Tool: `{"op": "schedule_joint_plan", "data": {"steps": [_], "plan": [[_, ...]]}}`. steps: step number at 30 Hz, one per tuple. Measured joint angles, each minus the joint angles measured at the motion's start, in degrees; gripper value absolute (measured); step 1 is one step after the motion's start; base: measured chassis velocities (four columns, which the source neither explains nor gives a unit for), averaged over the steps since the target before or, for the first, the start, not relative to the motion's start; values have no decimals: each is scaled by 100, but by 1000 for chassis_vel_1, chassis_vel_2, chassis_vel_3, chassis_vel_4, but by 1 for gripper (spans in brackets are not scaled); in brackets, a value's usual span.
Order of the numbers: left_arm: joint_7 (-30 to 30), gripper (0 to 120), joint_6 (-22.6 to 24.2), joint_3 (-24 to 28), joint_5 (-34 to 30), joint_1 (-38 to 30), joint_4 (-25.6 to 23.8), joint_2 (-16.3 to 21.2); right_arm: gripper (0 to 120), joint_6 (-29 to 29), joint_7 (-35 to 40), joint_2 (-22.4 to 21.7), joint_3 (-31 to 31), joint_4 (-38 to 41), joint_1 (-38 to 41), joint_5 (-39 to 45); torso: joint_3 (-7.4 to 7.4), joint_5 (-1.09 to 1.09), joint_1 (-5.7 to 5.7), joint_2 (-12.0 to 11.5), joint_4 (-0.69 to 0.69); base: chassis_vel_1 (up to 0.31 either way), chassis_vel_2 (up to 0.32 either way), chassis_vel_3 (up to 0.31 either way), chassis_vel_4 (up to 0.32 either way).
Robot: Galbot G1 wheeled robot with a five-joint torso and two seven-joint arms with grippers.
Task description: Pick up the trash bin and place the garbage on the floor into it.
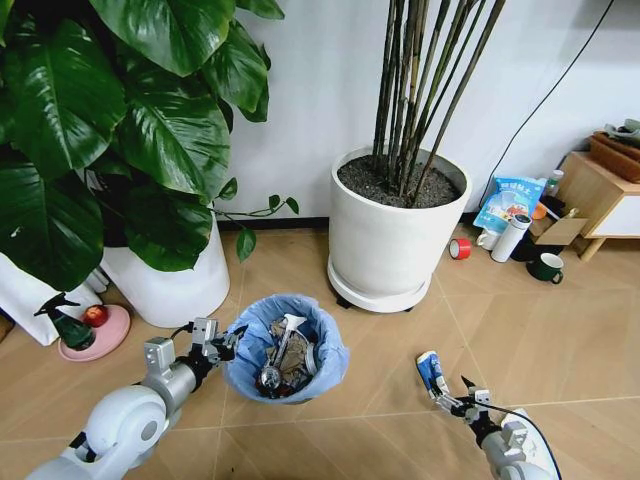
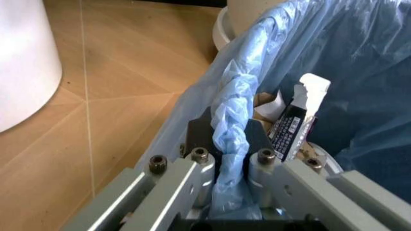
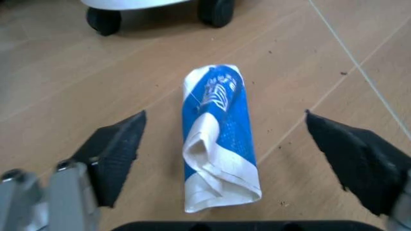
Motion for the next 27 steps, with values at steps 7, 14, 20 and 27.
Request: {"op": "schedule_joint_plan", "data": {"steps": [7,14,20,27], "plan": [[-9,1,5,29,5,-7,43,-24,61,-55,56,44,-101,-212,162,14,0,0,0,0,1,0,0,0,0],[-12,1,8,53,1,-60,72,-16,36,-70,89,-8,-112,-252,218,19,0,0,0,0,0,0,0,0,0],[-15,1,9,90,-5,-94,92,-25,17,-95,114,-19,-145,-255,245,51,0,0,0,0,1,0,0,0,0],[-15,1,9,115,-5,-95,117,-26,0,-114,119,-28,-157,-289,254,84,0,0,0,0,1,0,0,0,0]]}}
